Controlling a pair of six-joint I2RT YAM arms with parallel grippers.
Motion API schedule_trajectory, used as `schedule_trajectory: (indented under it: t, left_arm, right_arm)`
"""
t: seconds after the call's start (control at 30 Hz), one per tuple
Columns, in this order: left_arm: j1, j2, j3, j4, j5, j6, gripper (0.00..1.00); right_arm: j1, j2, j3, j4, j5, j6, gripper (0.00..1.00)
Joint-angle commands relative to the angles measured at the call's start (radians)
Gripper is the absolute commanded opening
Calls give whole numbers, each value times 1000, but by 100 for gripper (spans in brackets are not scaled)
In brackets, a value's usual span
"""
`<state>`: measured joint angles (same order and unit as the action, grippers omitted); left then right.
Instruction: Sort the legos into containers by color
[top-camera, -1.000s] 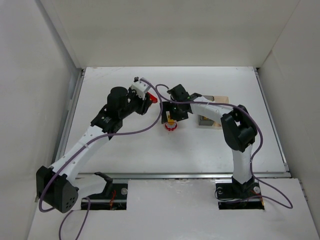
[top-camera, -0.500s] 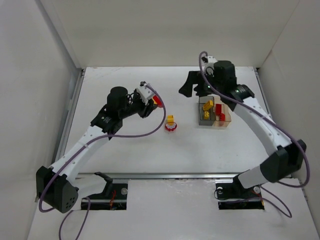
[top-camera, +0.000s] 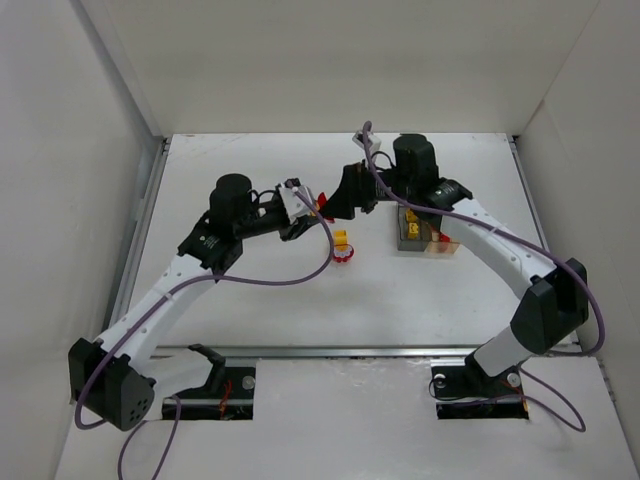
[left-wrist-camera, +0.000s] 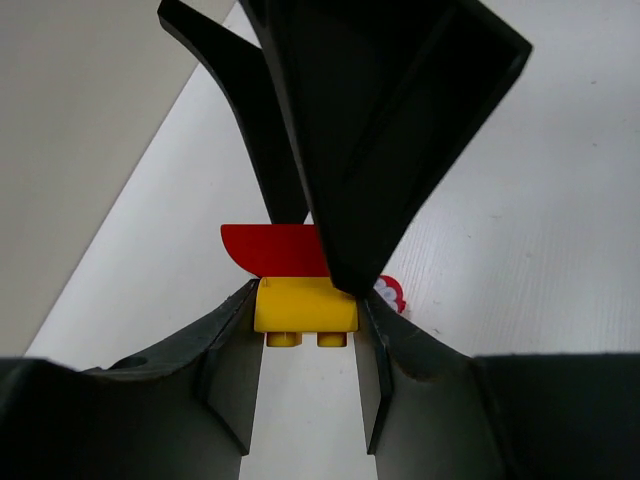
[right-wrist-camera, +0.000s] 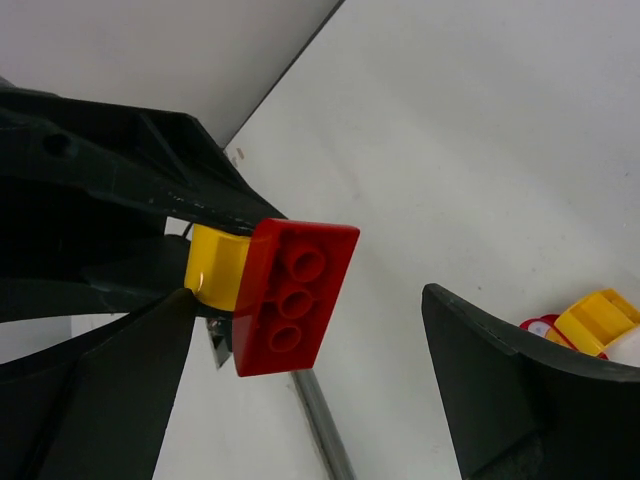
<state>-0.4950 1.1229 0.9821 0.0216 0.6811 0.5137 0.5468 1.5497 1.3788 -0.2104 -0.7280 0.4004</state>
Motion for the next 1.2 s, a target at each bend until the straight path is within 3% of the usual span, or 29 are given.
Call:
schedule_trajectory:
  t: [0.0,0.07,0.3,0.33,0.43,0.47,0.57,0.7,0.93,1.17]
  left_arm:
    - [-8,-66,38,96,64,45,0]
    - [-19,-77,27,107,74,45,0]
    - [-19,-86,17,127,63,36,0]
    - [-19,-86,17,127,63,36,0]
    - [-19,-86,17,138,54,36,0]
    - [-19,-86,17,138,43,36,0]
    - [-19,-86,17,138,43,26,0]
    - [-19,-86,7,126,34,26,0]
    - [-19,-66,7,15,-61,26,0]
    - [-19,-15,17,-41,-120,-13,0]
  right_arm:
    - [4,-22,20,91,-34,23,99]
    - [4,-11,20,120,-86,40,95]
    - [4,21,-14,252,-227,110,61]
    - [4,32,-14,265,-238,121,51]
    - [4,44,-14,275,-260,132,34]
    - [4,44,-14,284,-260,147,19]
    - [4,44,-14,298,-260,169,0]
    - [-30,33,-40,307,-223,201,0]
    - [-235,-66,-204,298,-68,307,0]
    - [-393,-112,-274,168,19,234,0]
